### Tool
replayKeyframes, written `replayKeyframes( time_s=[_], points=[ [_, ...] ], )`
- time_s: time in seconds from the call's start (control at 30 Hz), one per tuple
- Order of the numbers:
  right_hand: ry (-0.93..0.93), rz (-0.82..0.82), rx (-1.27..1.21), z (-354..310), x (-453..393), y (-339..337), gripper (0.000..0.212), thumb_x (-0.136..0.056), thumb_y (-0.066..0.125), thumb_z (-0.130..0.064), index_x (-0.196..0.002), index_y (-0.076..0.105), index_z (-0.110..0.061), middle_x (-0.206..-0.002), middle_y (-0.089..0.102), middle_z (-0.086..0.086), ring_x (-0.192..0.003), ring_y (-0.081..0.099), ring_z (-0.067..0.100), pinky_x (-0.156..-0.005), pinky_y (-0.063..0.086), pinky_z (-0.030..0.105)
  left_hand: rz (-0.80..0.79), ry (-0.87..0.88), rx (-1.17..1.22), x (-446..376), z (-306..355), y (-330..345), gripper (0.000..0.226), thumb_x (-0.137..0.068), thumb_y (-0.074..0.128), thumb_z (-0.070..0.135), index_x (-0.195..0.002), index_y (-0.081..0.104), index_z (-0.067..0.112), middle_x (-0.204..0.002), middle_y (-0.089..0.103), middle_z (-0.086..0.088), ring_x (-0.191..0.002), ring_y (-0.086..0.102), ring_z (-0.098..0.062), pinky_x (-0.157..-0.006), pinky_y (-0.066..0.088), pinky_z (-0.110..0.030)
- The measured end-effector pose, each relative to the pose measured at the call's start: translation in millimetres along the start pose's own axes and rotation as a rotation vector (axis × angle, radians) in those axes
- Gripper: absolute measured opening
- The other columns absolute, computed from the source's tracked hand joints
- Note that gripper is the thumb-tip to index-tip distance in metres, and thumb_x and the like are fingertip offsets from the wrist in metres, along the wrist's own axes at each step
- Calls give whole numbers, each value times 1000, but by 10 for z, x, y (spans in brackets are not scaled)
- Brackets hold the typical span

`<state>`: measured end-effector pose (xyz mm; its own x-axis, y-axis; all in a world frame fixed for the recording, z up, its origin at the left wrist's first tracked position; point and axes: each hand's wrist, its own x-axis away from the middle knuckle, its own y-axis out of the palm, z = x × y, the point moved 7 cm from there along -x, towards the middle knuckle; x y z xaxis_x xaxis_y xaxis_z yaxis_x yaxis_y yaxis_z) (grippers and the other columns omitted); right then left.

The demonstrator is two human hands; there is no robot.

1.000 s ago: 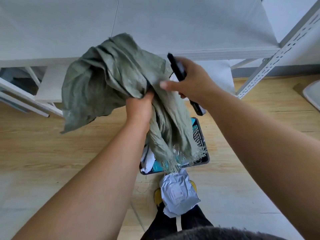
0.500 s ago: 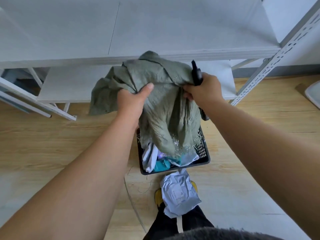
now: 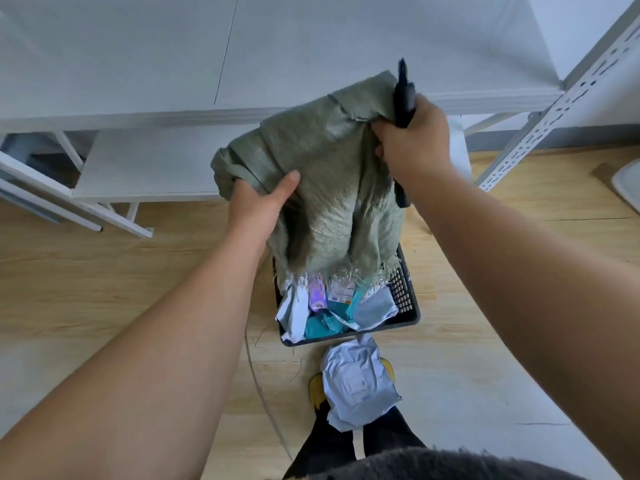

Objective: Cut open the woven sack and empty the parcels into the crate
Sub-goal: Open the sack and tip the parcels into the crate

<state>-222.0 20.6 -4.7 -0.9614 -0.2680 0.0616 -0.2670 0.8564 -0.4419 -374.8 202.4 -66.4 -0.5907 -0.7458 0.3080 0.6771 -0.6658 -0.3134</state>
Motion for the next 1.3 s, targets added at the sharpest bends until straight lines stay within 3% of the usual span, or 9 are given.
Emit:
replayKeyframes(
  time_s=[0.1, 0.23, 0.37, 0.43, 0.57, 0.7, 0.8, 0.97, 1.3],
  points=[
    [-23, -211, 205, -44, 3, 191, 13, -83, 60, -20, -95, 62, -15, -86, 67, 9, -91, 66, 35, -82, 54, 43, -85, -14, -27, 31, -3, 99, 68, -70, 80, 50, -122, 53, 16, -116, 62, 8, -106, 58, -11, -91, 43, -26],
    [-140, -167, 89, -312, -38, 233, 14, -81, 62, -19, -76, 50, -25, -79, 65, 7, -84, 67, 33, -78, 55, 43, -175, 32, -19, 44, -28, 233, 58, -70, 84, 32, -115, 53, 14, -109, 63, 7, -98, 59, -6, -84, 46, -18],
    [-97, -400, 360, -209, 50, 486, 19, -86, 64, -25, -72, 51, -20, -73, 62, 5, -79, 62, 25, -73, 51, 31, -313, 85, -41, 111, -59, 363, 82, -55, 88, 47, -125, 60, 15, -120, 68, 9, -112, 61, -5, -101, 45, -27],
    [-120, -422, 364, -271, 65, 503, 15, -85, 65, -25, -80, 54, -15, -74, 64, 5, -71, 62, 20, -67, 49, 25, -351, 108, -46, 160, -121, 402, 68, -65, 87, 35, -124, 59, 19, -122, 65, 10, -114, 59, -3, -99, 42, -20],
    [-95, -548, 168, -325, 216, 613, 18, -84, 70, -22, -78, 54, -16, -56, 60, -1, -36, 52, 0, -43, 42, 11, -151, 122, -55, 230, -201, 365, 42, -79, 78, 22, -117, 63, 15, -112, 66, 3, -108, 60, -11, -97, 47, -28],
    [13, -488, -54, -88, 201, 495, 19, -86, 71, -27, -98, 65, -12, -70, 63, -3, -41, 55, 0, -46, 47, 14, 93, -115, 115, 178, -450, 113, 36, -85, 72, 22, -117, 63, 8, -105, 64, -1, -104, 61, -21, -92, 48, -31],
    [106, -390, -20, 348, 125, 352, 32, -87, 70, -26, -117, 66, -16, -85, 68, -4, -47, 60, 2, -49, 49, 13, 98, -172, 176, 134, -553, 39, 32, -83, 73, 27, -112, 64, 17, -111, 68, -2, -105, 63, -25, -98, 49, -44],
    [279, -536, 187, 1194, 331, 604, 41, -86, 66, -7, -125, 61, -19, -88, 71, 8, -54, 64, 10, -63, 60, 28, 11, -254, 182, 120, -665, 87, 17, -83, 72, 35, -85, 57, 30, -103, 69, -2, -97, 66, -29, -92, 51, -53],
    [312, -587, 60, 1690, 467, 1043, 40, -82, 74, -14, -116, 52, -20, -81, 61, -1, -56, 62, 15, -51, 53, 22, 16, -312, 331, -159, -804, 133, 55, -72, 80, 38, -119, 60, 18, -107, 72, -5, -92, 71, -26, -81, 57, -48]
  ],
)
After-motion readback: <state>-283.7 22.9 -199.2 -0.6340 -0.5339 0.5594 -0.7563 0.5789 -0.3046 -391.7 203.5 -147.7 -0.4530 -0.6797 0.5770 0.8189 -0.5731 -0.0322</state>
